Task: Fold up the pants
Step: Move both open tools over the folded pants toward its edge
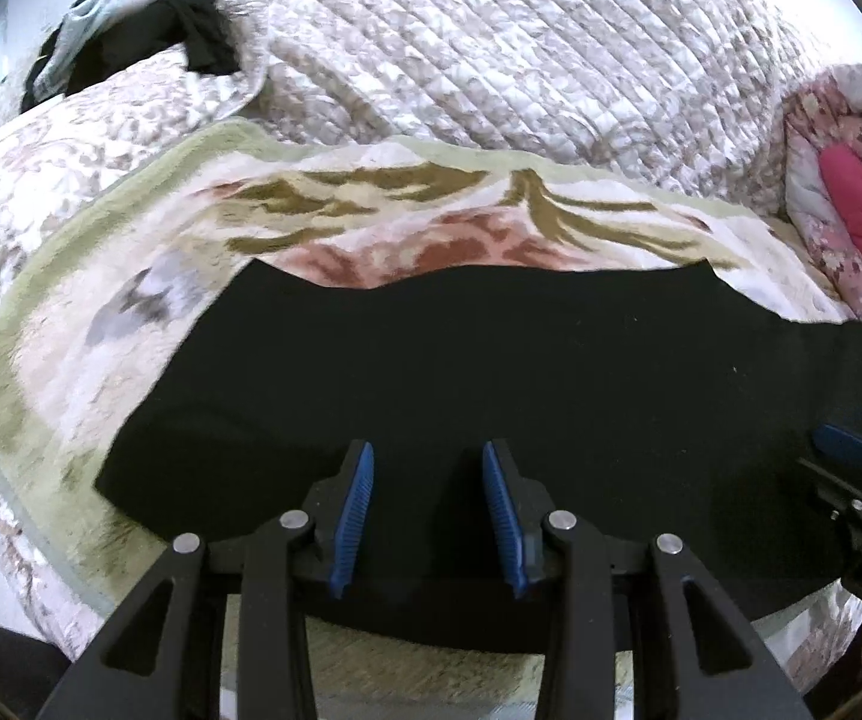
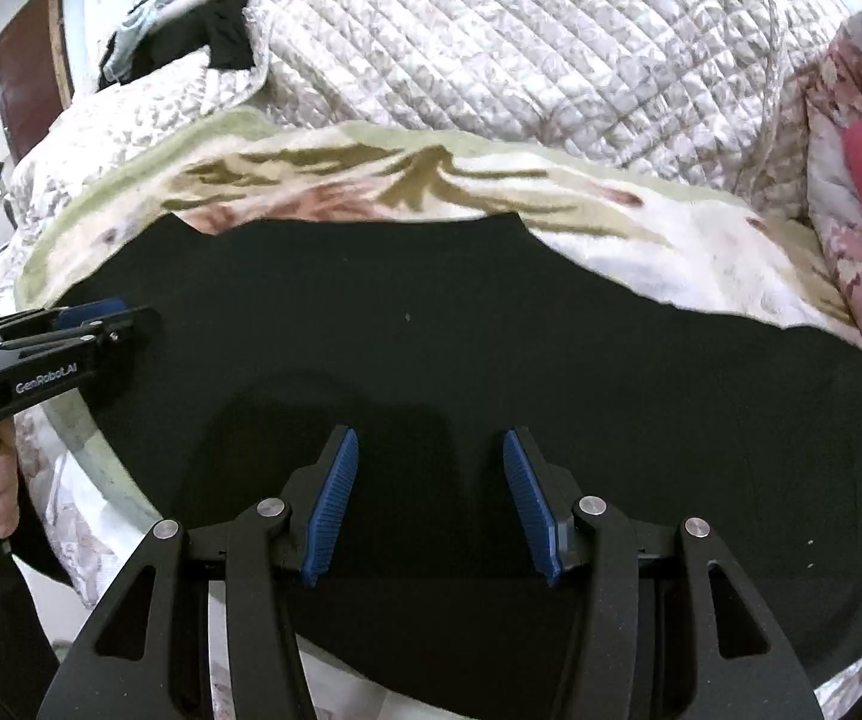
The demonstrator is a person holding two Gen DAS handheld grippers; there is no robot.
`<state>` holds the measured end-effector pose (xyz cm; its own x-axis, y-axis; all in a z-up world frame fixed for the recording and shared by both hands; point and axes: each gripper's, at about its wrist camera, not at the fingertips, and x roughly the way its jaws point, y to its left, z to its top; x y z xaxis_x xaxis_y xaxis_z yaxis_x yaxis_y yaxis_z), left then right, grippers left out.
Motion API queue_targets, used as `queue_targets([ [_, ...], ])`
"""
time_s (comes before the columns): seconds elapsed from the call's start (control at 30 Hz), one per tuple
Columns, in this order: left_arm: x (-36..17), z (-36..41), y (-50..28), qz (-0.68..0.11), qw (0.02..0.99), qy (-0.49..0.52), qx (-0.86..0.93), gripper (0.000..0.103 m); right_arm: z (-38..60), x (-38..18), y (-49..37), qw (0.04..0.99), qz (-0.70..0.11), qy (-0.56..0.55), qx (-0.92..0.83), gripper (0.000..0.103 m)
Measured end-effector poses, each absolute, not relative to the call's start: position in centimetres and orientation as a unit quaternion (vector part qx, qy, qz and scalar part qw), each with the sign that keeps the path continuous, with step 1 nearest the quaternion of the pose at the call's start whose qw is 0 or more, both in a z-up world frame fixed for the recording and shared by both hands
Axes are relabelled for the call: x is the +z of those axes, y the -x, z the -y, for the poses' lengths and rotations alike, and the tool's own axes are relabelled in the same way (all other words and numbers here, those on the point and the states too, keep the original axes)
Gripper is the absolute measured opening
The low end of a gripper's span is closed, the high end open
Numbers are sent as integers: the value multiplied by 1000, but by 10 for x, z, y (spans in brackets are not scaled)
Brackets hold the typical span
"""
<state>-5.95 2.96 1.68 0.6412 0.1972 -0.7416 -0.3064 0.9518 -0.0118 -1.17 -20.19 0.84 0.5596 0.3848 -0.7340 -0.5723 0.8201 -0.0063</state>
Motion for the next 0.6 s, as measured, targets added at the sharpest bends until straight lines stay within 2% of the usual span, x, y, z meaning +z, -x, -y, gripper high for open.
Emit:
queue_targets([
  [0.6, 16, -81, 113, -373, 894, 180, 170, 42, 209, 9, 11, 870, -391, 110, 279, 51],
])
